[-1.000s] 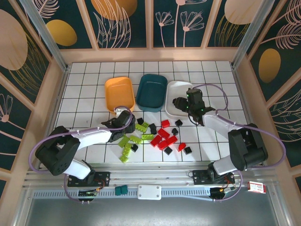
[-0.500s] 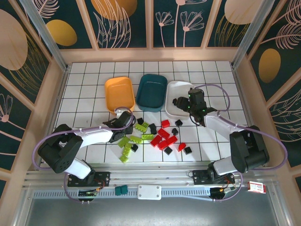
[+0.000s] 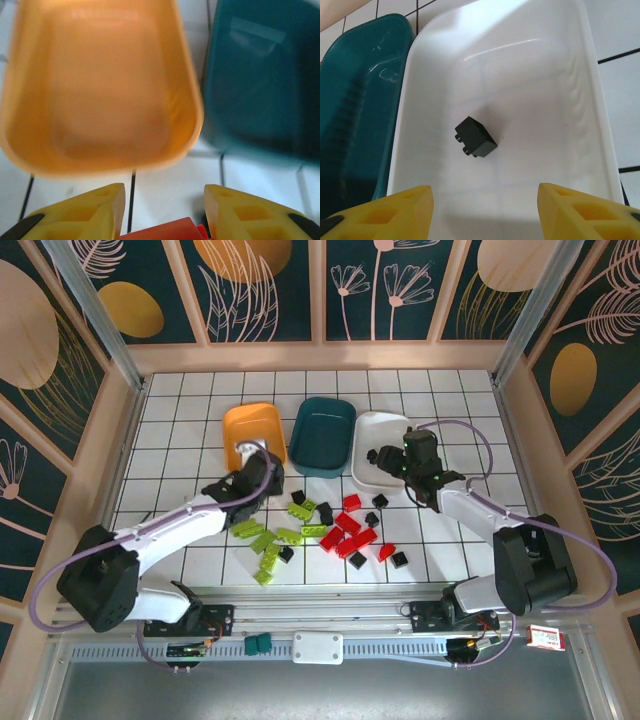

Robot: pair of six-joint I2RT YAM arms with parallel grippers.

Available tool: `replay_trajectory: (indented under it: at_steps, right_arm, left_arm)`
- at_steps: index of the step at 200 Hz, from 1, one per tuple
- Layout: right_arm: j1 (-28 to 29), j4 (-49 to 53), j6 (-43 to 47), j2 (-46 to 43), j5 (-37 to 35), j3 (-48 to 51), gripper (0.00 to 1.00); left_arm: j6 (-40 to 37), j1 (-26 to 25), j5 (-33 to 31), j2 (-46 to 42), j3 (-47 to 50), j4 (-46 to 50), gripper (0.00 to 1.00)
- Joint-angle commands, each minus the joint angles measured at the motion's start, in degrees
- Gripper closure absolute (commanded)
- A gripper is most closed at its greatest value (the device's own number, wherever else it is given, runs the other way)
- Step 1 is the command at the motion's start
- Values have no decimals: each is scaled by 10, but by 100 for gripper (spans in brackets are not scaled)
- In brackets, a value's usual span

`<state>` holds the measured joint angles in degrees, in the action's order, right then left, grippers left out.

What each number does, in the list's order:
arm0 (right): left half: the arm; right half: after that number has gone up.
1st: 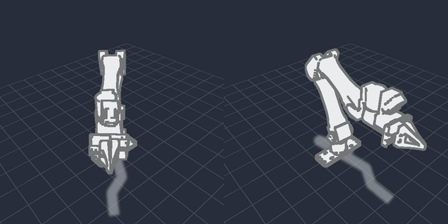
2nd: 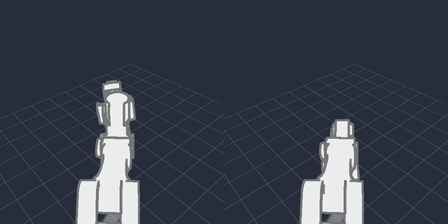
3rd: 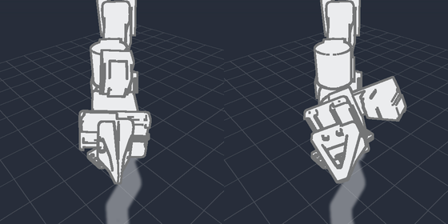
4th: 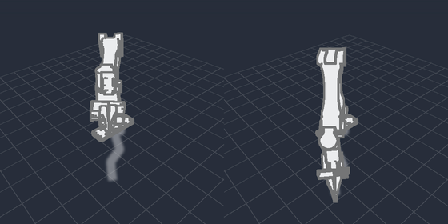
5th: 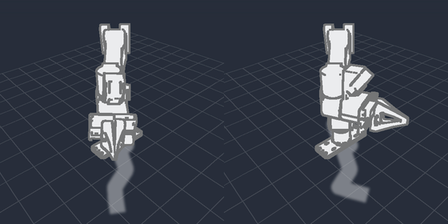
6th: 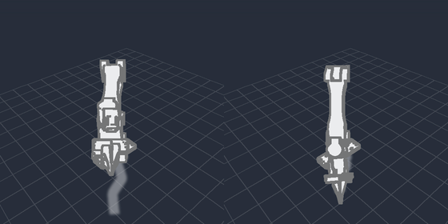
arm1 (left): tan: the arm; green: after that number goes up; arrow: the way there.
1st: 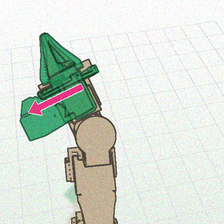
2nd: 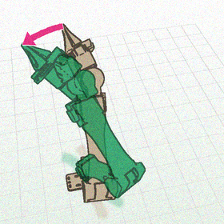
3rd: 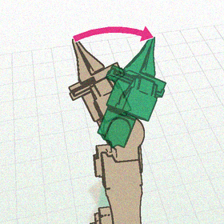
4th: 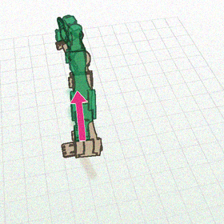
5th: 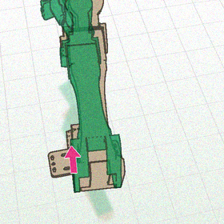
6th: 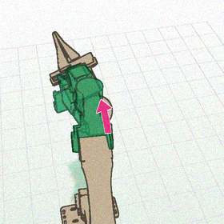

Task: Sort the legos into containers by color
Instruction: Place the lego in the container.

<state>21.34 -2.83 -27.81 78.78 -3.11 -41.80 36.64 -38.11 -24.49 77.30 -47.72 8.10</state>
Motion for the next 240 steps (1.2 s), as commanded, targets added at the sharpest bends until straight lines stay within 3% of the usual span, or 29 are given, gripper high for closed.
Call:
replay_trajectory:
  at_steps: [1, 22, 56, 100, 125, 145, 169, 201, 221, 240]
  right_arm:
    - [-5, -5, -15, -20, -1, 17, 43]
    - [-4, -6, -18, -27, 4, 30, 43]
    - [-3, 3, -17, -52, 11, 49, 43]
    - [3, 19, -12, -115, 40, 85, 42]
    - [17, 30, -13, -151, 64, 103, 40]
    - [41, 45, -12, -174, 66, 112, 38]
    - [83, 71, -8, -198, 61, 114, 38]
    - [144, 82, -4, -211, 65, 117, 38]
    - [196, 68, 1, -199, 64, 114, 38]
    - [251, 50, 13, -165, 47, 98, 38]
  left_arm:
    - [-20, 53, -25, 5, -50, 9, 72]
    - [-30, 92, -37, 50, -85, -4, 73]
    - [-25, 137, -3, 148, -148, -28, 74]
    - [-24, 164, 19, 257, -231, -17, 73]
    - [-26, 167, 18, 298, -266, -2, 61]
    - [-25, 169, 22, 310, -280, 2, 43]
    - [-20, 169, 42, 287, -276, -3, 27]
    - [-5, 168, 97, 213, -232, -29, 19]
    - [9, 157, 136, 130, -178, -54, 15]
    - [11, 129, 139, 66, -125, -60, 2]
